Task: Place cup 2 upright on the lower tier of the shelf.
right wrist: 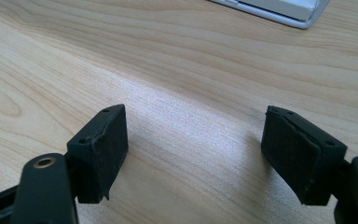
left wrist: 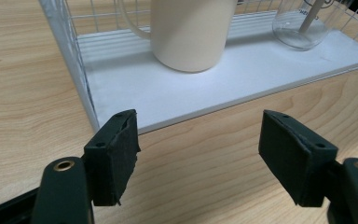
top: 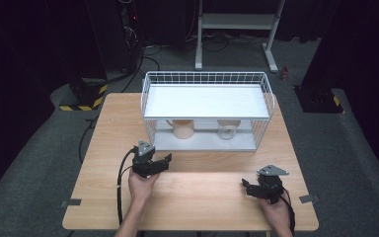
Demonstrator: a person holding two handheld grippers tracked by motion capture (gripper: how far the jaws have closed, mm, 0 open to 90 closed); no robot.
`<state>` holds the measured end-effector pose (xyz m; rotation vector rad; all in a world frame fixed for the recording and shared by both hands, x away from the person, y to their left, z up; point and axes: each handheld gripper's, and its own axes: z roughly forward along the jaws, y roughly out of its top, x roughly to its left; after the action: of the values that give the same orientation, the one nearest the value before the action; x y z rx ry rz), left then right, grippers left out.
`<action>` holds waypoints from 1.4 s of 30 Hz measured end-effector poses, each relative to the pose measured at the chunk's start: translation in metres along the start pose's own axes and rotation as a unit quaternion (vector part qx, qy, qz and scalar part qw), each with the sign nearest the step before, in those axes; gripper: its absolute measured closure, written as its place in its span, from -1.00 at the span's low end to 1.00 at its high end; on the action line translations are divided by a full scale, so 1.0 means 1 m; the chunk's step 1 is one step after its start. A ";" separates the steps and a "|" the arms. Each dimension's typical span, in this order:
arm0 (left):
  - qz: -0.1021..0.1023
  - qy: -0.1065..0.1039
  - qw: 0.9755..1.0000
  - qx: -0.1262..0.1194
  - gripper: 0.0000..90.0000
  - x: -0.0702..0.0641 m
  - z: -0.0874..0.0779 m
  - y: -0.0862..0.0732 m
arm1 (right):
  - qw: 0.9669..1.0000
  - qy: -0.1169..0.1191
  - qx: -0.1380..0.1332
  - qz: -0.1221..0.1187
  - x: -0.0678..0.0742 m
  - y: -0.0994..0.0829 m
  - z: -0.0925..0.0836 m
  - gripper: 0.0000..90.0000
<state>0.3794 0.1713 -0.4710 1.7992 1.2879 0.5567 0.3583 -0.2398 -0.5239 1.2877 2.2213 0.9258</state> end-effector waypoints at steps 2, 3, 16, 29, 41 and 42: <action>-0.005 -0.001 1.000 -0.002 -0.37 0.001 -0.002 -0.002 | 1.000 0.000 0.000 0.000 0.000 0.000 0.000 -0.49; -0.006 -0.001 1.000 -0.001 -0.37 0.002 -0.003 -0.002 | 1.000 0.000 0.000 0.000 0.000 0.000 0.000 -0.49; -0.015 -0.002 1.000 -0.002 -0.43 0.007 -0.016 -0.013 | 1.000 0.000 0.000 0.000 0.000 0.000 0.000 -0.49; -0.019 0.004 1.000 -0.002 -0.49 0.011 -0.026 -0.024 | 1.000 0.000 0.000 0.000 0.000 0.000 0.000 -0.49; -0.021 0.008 1.000 0.007 -0.54 0.016 -0.030 -0.038 | 1.000 0.000 0.000 0.000 0.000 0.000 0.000 -0.49; -0.023 0.007 1.000 0.009 -0.55 0.016 -0.029 -0.039 | 1.000 0.000 0.000 0.000 0.000 0.000 0.000 -0.49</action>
<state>0.3417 0.2017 -0.4889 1.7774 1.3450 0.5357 0.3582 -0.2397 -0.5239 1.2883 2.2209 0.9259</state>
